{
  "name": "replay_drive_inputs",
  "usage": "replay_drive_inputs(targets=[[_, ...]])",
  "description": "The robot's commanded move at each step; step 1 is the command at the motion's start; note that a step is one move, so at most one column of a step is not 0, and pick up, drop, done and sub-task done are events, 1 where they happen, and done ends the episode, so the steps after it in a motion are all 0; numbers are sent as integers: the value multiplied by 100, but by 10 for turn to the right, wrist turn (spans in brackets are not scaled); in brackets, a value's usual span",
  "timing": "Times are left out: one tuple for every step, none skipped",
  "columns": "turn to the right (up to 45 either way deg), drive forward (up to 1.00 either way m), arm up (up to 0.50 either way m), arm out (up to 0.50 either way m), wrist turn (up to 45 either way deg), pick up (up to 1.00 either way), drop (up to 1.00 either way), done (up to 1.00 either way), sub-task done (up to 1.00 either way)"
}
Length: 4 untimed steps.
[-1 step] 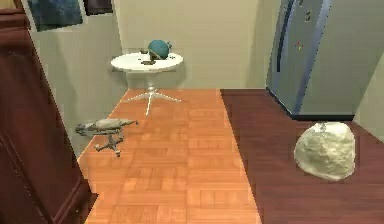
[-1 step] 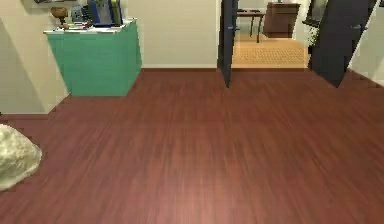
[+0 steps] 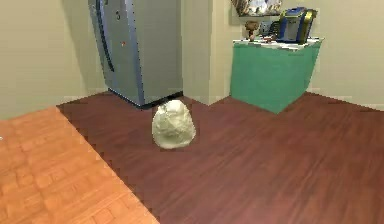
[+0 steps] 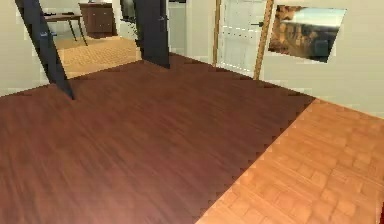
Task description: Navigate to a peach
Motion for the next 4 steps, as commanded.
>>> replay_drive_inputs(targets=[[210,0,0,0,0,0,0,0,0],[0,100,0,0,0,0,0,0,0],[0,100,0,0,0,0,0,0,0],[120,0,0,0,0,0,0,0,0]])
